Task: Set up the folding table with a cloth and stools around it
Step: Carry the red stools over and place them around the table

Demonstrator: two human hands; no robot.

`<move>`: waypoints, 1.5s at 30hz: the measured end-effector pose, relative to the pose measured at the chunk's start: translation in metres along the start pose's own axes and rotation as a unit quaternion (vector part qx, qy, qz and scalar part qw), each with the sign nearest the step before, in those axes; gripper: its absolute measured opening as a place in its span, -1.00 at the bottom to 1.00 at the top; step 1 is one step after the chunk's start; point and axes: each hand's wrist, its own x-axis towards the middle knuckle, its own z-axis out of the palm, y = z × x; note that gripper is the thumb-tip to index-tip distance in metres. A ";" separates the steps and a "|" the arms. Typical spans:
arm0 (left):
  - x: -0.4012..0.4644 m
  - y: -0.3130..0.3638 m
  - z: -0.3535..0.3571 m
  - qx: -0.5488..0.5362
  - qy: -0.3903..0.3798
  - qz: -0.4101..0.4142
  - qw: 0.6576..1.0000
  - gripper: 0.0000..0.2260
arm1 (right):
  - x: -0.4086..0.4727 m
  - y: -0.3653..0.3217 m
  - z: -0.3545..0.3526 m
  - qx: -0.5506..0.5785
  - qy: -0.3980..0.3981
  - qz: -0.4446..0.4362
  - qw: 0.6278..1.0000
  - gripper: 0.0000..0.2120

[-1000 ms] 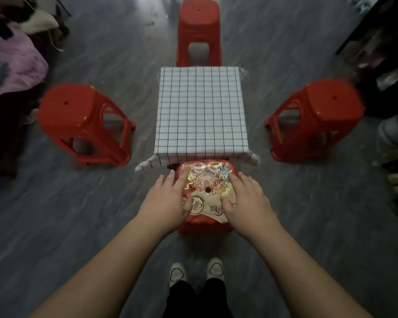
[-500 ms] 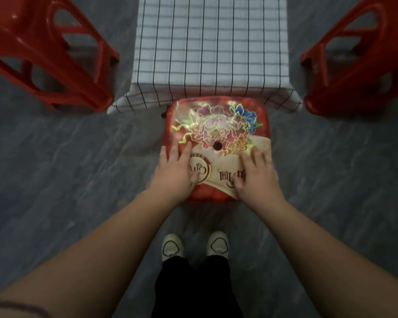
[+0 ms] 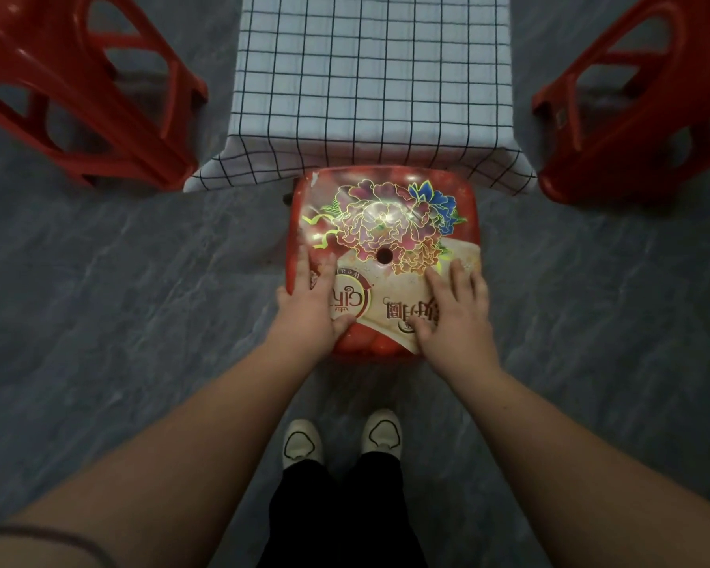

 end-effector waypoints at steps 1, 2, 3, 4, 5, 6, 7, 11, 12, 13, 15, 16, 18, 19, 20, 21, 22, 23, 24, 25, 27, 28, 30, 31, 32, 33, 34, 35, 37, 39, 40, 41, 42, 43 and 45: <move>-0.003 -0.001 0.001 0.002 -0.004 0.000 1.000 -0.17 | -0.005 0.000 0.001 -0.001 -0.001 0.001 1.000 -0.28; -0.007 -0.003 0.002 0.005 -0.006 0.000 1.000 -0.17 | -0.010 0.001 0.004 -0.001 -0.001 0.001 1.000 -0.28; -0.012 -0.007 0.004 0.010 -0.007 0.002 1.000 -0.17 | -0.018 0.001 0.007 0.001 0.001 0.002 1.000 -0.28; -0.016 -0.010 0.007 0.013 -0.007 0.004 1.000 -0.17 | -0.023 0.001 0.010 0.003 0.002 0.003 1.000 -0.27; -0.019 -0.012 0.009 0.014 -0.007 0.004 1.000 -0.17 | -0.027 0.002 0.012 0.005 0.002 0.004 1.000 -0.27; -0.024 -0.016 0.013 0.014 -0.008 0.004 1.000 -0.17 | -0.034 0.003 0.015 0.007 0.003 0.004 1.000 -0.27; -0.030 -0.019 0.017 0.015 -0.008 0.008 1.000 -0.17 | -0.042 0.004 0.018 0.007 0.005 0.004 1.000 -0.28; -0.060 -0.035 0.034 0.018 -0.015 0.011 1.000 -0.16 | -0.077 0.008 0.031 0.006 0.001 0.002 1.000 -0.28; -0.070 -0.040 0.039 0.020 -0.013 0.011 1.000 -0.16 | -0.087 0.009 0.035 0.006 0.000 0.001 1.000 -0.28; -0.079 -0.044 0.044 0.026 -0.011 0.013 1.000 -0.16 | -0.097 0.009 0.039 0.006 0.000 0.000 1.000 -0.28; -0.095 -0.051 0.052 0.035 -0.010 0.021 0.999 -0.15 | -0.117 0.010 0.046 0.007 0.004 0.003 1.000 -0.28; -0.102 -0.054 0.055 0.033 -0.014 0.022 0.999 -0.15 | -0.127 0.011 0.049 0.008 0.006 0.007 1.000 -0.28; -0.116 -0.058 0.064 0.023 -0.024 0.022 0.999 -0.15 | -0.147 0.015 0.055 0.005 0.006 0.014 1.000 -0.28; -0.122 -0.059 0.069 0.019 -0.028 0.021 0.999 -0.15 | -0.156 0.018 0.058 0.002 0.006 0.017 1.000 -0.28; -0.129 -0.060 0.074 0.015 -0.033 0.020 0.999 -0.15 | -0.165 0.021 0.060 0.001 0.006 0.018 1.000 -0.28; -0.137 -0.061 0.078 0.012 -0.036 0.018 0.999 -0.15 | -0.173 0.025 0.062 0.004 0.006 0.015 1.000 -0.28; -0.144 -0.062 0.083 0.011 -0.037 0.017 0.999 -0.15 | -0.179 0.028 0.064 0.008 0.007 0.011 1.000 -0.28; -0.150 -0.063 0.087 0.010 -0.038 0.013 0.999 -0.15 | -0.185 0.030 0.065 0.011 0.006 0.008 1.000 -0.28; -0.158 -0.064 0.090 0.007 -0.042 0.006 0.999 -0.16 | -0.191 0.033 0.067 0.010 0.003 0.005 1.000 -0.28; -0.165 -0.065 0.095 0.004 -0.044 0.000 0.999 -0.16 | -0.197 0.035 0.068 0.006 -0.001 0.003 1.000 -0.29; -0.180 -0.069 0.105 0.000 -0.039 -0.004 0.999 -0.16 | -0.208 0.039 0.072 -0.006 -0.009 -0.004 1.000 -0.29; -0.187 -0.070 0.110 -0.002 -0.035 -0.008 0.999 -0.15 | -0.214 0.041 0.074 -0.011 -0.012 -0.007 1.000 -0.29; -0.199 -0.074 0.118 -0.008 -0.031 -0.014 0.999 -0.15 | -0.225 0.046 0.078 -0.015 -0.018 -0.010 1.000 -0.29; -0.204 -0.075 0.122 -0.010 -0.030 -0.014 0.999 -0.16 | -0.230 0.048 0.079 -0.014 -0.019 -0.010 1.000 -0.28; -0.210 -0.077 0.125 -0.012 -0.030 -0.014 0.999 -0.16 | -0.237 0.050 0.080 -0.013 -0.021 -0.009 1.000 -0.28; -0.216 -0.078 0.129 -0.014 -0.032 -0.014 0.999 -0.16 | -0.243 0.052 0.081 -0.009 -0.023 -0.006 1.000 -0.28; -0.221 -0.079 0.132 -0.014 -0.033 -0.014 0.999 -0.16 | -0.250 0.054 0.082 -0.007 -0.024 -0.003 1.000 -0.28; -0.227 -0.081 0.136 -0.012 -0.031 -0.012 0.999 -0.15 | -0.256 0.055 0.084 -0.007 -0.027 0.001 1.000 -0.28; -0.236 -0.083 0.143 -0.010 -0.032 -0.010 0.999 -0.15 | -0.268 0.059 0.086 -0.009 -0.033 0.003 0.999 -0.28; -0.244 -0.084 0.147 -0.007 -0.036 -0.015 0.999 -0.15 | -0.277 0.062 0.088 -0.006 -0.041 0.005 0.999 -0.29; -0.247 -0.085 0.148 -0.004 -0.036 -0.015 0.999 -0.15 | -0.281 0.062 0.089 -0.008 -0.044 0.006 0.999 -0.29; -0.250 -0.085 0.149 -0.001 -0.036 -0.015 0.999 -0.16 | -0.283 0.062 0.089 -0.014 -0.048 0.005 0.999 -0.29; -0.253 -0.086 0.151 -0.004 -0.036 -0.016 0.999 -0.16 | -0.285 0.062 0.090 -0.017 -0.050 0.004 0.999 -0.29; -0.254 -0.085 0.151 0.001 -0.035 -0.017 0.999 -0.17 | -0.286 0.061 0.088 -0.025 -0.054 0.007 0.998 -0.29; -0.256 -0.084 0.151 0.011 -0.038 -0.024 0.999 -0.18 | -0.287 0.059 0.087 -0.041 -0.061 0.007 0.997 -0.29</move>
